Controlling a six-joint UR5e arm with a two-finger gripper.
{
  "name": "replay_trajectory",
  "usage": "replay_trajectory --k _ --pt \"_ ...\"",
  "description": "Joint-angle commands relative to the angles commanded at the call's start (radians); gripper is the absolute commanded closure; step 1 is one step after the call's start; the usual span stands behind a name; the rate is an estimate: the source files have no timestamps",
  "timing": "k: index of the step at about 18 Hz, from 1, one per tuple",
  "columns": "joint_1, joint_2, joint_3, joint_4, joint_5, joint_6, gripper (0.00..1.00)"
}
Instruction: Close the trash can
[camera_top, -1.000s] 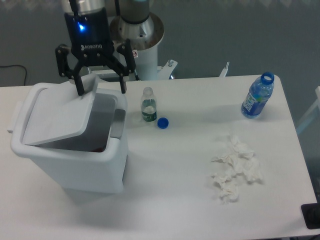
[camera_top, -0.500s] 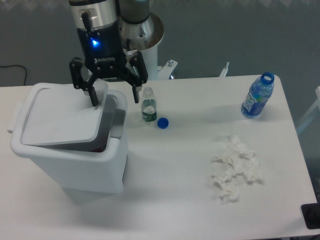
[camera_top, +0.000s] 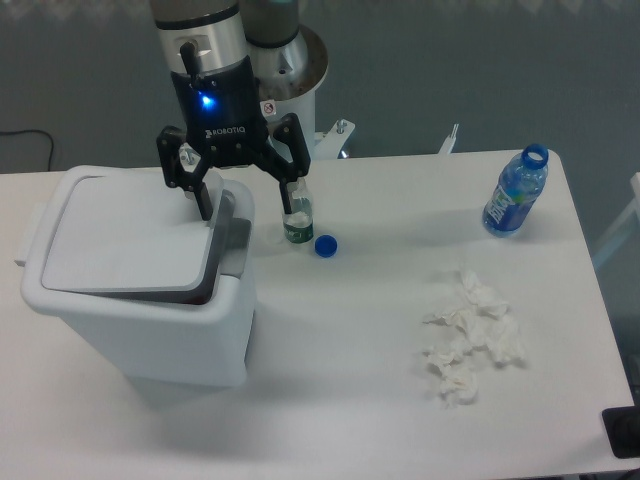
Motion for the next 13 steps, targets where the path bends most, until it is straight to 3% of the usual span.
replay_trajectory --k 13 --pt "-0.002 -0.025 -0.002 0.0 -0.002 0.005 0.0"
